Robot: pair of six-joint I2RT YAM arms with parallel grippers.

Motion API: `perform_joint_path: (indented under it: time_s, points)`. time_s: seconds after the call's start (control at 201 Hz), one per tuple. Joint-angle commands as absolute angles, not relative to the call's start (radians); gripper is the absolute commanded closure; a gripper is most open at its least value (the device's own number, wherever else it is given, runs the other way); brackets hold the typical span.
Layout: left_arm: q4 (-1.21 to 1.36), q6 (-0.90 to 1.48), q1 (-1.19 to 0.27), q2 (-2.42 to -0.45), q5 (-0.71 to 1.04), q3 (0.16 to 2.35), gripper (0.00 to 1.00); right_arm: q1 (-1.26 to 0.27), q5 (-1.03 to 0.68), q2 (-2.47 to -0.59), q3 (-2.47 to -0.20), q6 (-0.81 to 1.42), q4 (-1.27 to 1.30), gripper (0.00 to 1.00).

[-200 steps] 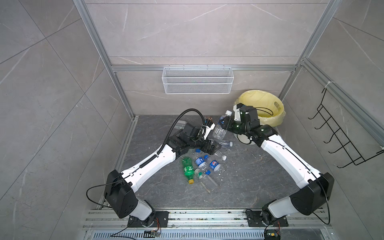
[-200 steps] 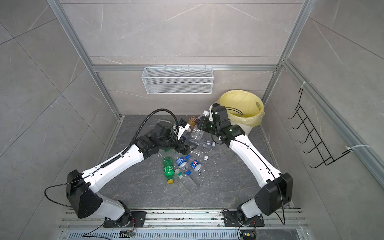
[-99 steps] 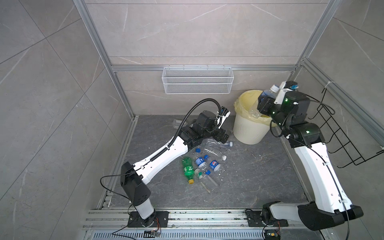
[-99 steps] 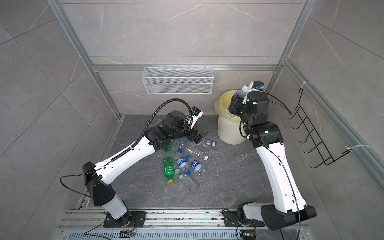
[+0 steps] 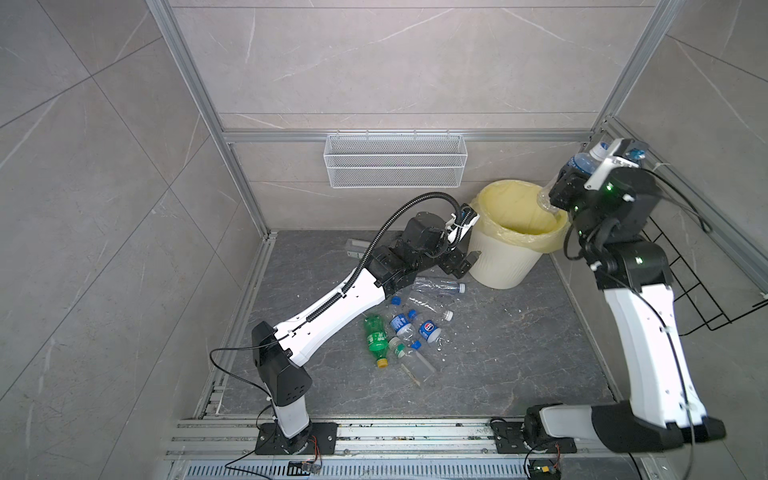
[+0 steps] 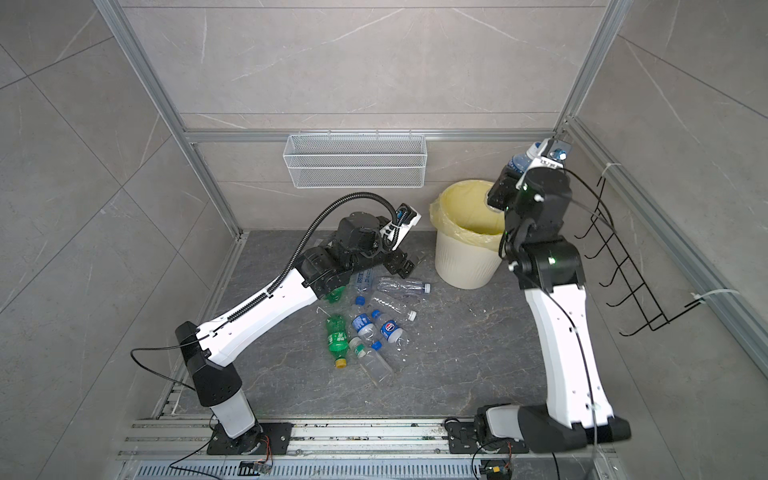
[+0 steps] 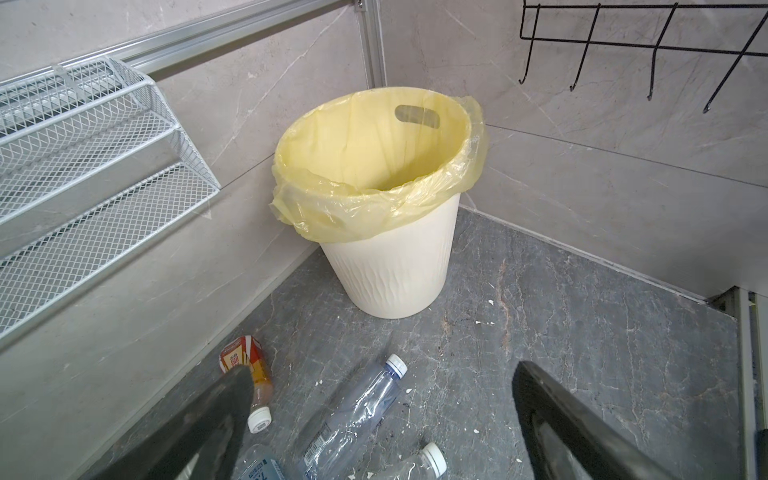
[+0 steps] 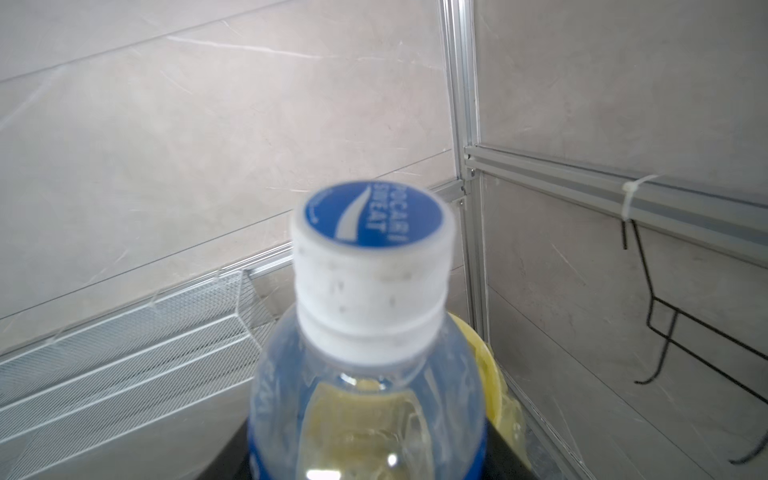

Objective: Throw the plastic bottles in the bin
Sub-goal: 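Open both grippers over the bin to drop the bottles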

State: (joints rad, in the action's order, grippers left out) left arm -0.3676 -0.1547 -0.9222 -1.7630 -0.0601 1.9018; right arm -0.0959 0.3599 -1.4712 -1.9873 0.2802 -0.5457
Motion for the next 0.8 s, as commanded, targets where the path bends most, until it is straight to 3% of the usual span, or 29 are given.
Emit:
perform_joint_path:
  time_s: [0.0,0.179,0.339,0.792]
  points:
    - [-0.351,-0.192,-0.923,-1.741,-0.108,1.869,0.0,-0.027,0.219,-1.679,-2.106,0.386,-0.789,0.38]
    - [-0.276,-0.237,-0.923,-1.68,-0.124,1.738,0.0,-0.02,0.129,-1.611,-1.965,0.4,-0.653,0.14]
    - [-0.275,-0.236,-0.923,-1.701,-0.14,1.731,0.0,-0.018,0.127,-1.598,-1.946,0.39,-0.67,0.01]
    - [-0.428,-0.081,-0.922,-1.691,-0.204,1.75,0.0,-0.048,-0.019,-1.459,-1.804,0.472,-0.628,0.0]
